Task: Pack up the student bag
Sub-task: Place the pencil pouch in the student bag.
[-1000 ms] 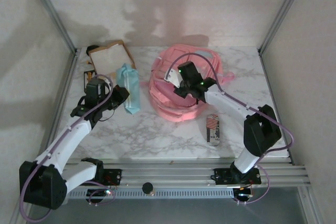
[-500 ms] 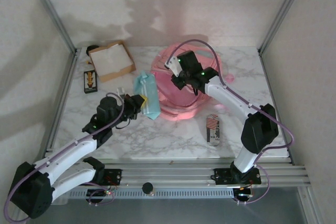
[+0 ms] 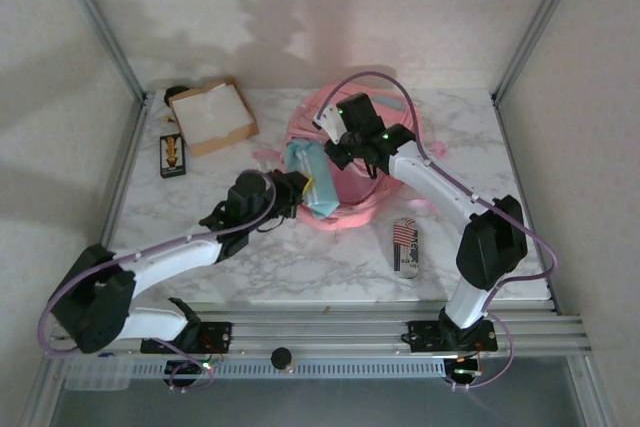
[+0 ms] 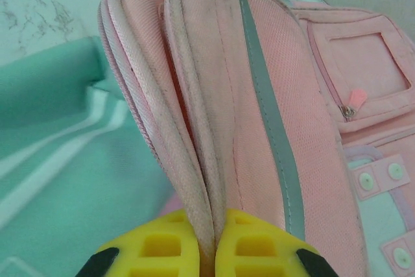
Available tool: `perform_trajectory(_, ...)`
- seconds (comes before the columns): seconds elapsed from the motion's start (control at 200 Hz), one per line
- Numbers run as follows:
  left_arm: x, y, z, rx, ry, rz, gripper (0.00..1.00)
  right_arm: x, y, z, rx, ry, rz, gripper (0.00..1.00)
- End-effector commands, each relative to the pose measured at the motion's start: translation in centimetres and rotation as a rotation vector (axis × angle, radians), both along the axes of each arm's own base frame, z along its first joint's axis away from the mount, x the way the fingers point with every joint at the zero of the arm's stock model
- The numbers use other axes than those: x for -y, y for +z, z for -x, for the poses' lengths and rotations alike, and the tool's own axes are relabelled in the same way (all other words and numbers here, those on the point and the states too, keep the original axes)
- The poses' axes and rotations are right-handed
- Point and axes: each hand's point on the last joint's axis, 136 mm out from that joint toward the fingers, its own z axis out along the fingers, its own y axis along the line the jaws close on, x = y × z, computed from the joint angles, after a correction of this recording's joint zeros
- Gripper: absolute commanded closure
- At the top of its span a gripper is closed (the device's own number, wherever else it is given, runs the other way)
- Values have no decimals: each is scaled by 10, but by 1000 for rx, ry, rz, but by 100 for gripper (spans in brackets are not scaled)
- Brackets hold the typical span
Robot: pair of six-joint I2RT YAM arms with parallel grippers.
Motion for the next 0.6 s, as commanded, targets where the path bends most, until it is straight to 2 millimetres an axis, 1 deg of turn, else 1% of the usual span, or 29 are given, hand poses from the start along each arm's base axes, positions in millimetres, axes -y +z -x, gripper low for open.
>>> perform_trajectory(0.0, 11, 28, -19, 134, 41, 101, 100, -22, 46, 2, 72, 55, -159, 100)
perform_trajectory(0.035, 15, 13, -24, 84, 51, 91, 100, -22, 47, 3, 71, 56, -163, 100)
perform_trajectory(0.055, 17, 9, -26, 71, 58, 94, 100, -22, 49, 3, 71, 58, -169, 100)
perform_trajectory(0.1, 21, 7, -33, 96, 85, 95, 100, -23, 51, 5, 69, 68, -176, 100)
perform_trajectory(0.135, 23, -1, -40, 78, 114, 87, 100, -24, 51, 5, 65, 71, -181, 100)
perform_trajectory(0.22, 32, 4, -58, 128, 146, 91, 100, -23, 51, 6, 60, 71, -188, 100)
perform_trajectory(0.295, 37, -10, -72, 128, 185, 50, 100, -22, 53, 6, 57, 70, -201, 100)
perform_trajectory(0.345, 35, -22, -80, 113, 232, 33, 100, -22, 56, 6, 60, 71, -210, 100)
perform_trajectory(0.406, 33, -20, -91, 163, 271, 43, 100, -23, 60, 6, 61, 75, -213, 100)
perform_trajectory(0.476, 34, -30, -104, 160, 320, 41, 100, -26, 65, 8, 60, 89, -235, 100)
perform_trajectory(0.541, 44, -28, -117, 205, 331, 66, 100, -30, 69, 10, 56, 108, -256, 100)
perform_trajectory(0.591, 55, -29, -125, 204, 321, 129, 100, -30, 70, 10, 52, 109, -258, 100)
